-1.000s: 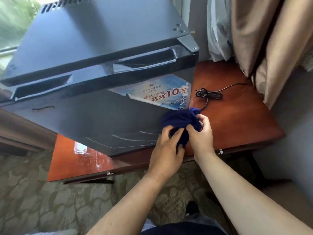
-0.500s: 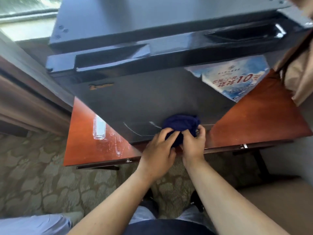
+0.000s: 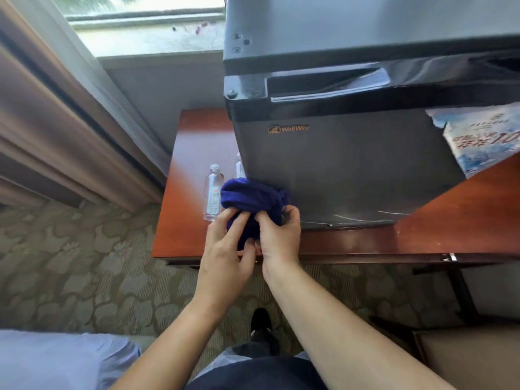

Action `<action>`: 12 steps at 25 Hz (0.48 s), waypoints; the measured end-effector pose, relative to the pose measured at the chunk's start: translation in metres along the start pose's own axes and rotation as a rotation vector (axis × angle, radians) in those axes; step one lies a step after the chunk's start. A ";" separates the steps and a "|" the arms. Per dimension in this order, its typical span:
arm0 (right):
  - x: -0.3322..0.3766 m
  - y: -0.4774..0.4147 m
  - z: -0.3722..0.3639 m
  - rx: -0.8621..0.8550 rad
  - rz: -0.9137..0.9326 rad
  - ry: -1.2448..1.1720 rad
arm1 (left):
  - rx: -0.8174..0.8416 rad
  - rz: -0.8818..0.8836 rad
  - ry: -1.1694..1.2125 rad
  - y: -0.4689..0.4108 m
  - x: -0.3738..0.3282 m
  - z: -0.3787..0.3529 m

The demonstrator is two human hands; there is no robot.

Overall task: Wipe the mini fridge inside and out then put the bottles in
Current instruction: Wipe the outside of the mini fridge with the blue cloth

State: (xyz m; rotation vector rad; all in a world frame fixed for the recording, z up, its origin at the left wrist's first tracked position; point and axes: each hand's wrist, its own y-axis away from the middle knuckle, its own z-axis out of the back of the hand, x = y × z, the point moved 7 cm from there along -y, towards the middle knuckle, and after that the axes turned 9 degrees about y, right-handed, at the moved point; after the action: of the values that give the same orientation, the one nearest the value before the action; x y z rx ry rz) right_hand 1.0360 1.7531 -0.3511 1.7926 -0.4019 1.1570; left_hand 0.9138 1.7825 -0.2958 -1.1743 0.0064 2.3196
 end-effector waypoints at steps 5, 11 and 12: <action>0.025 0.002 0.021 0.023 0.060 0.022 | -0.073 -0.026 0.043 -0.002 -0.027 -0.007; 0.068 -0.030 0.116 -0.025 0.102 0.055 | 0.015 -0.024 0.115 -0.007 -0.092 -0.087; 0.076 -0.039 0.138 -0.053 0.116 0.067 | 0.054 -0.014 0.130 -0.008 -0.103 -0.108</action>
State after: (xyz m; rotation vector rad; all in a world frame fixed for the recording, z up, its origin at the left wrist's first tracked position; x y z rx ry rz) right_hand 1.1747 1.6729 -0.3245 1.6983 -0.4976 1.2724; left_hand 1.0475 1.7161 -0.2838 -1.2911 0.1065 2.2135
